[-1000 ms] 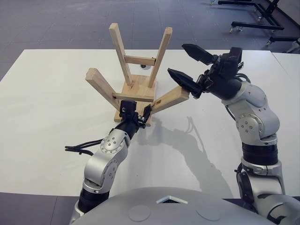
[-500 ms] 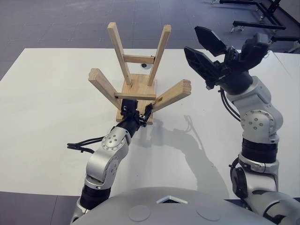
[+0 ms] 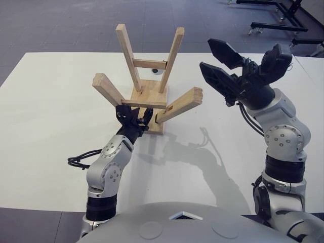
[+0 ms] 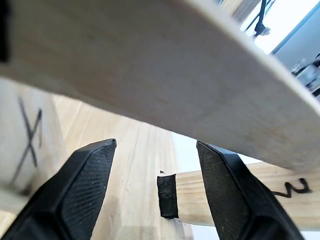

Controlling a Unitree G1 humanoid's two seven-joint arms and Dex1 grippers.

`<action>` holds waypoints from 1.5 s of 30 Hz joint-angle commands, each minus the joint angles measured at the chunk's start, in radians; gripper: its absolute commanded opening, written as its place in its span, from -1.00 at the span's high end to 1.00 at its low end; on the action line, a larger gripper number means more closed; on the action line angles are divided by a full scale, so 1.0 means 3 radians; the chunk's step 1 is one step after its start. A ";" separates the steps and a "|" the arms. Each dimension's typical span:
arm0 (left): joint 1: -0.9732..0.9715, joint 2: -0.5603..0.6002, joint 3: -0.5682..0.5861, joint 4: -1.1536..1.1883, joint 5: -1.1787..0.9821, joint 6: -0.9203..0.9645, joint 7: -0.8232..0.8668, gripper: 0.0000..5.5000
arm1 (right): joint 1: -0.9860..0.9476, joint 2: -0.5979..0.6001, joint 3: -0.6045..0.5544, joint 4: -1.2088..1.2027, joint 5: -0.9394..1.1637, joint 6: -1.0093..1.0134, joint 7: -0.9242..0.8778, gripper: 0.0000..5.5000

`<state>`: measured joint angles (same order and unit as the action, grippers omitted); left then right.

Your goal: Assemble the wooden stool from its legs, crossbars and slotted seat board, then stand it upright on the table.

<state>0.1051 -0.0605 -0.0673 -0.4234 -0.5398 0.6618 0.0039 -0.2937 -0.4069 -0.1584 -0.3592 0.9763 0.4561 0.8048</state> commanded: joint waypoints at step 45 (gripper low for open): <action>-0.0167 -0.0586 -0.0343 0.1040 -0.1119 -0.1054 0.0054 -0.07 | -0.0322 -0.0083 0.0234 0.0374 -0.0460 -0.0053 0.0330 -0.61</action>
<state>0.0593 -0.0658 -0.1519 -0.1286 -0.8705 0.3650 0.0235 -0.3647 -0.4335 -0.1054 -0.2496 0.8592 0.4351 0.9009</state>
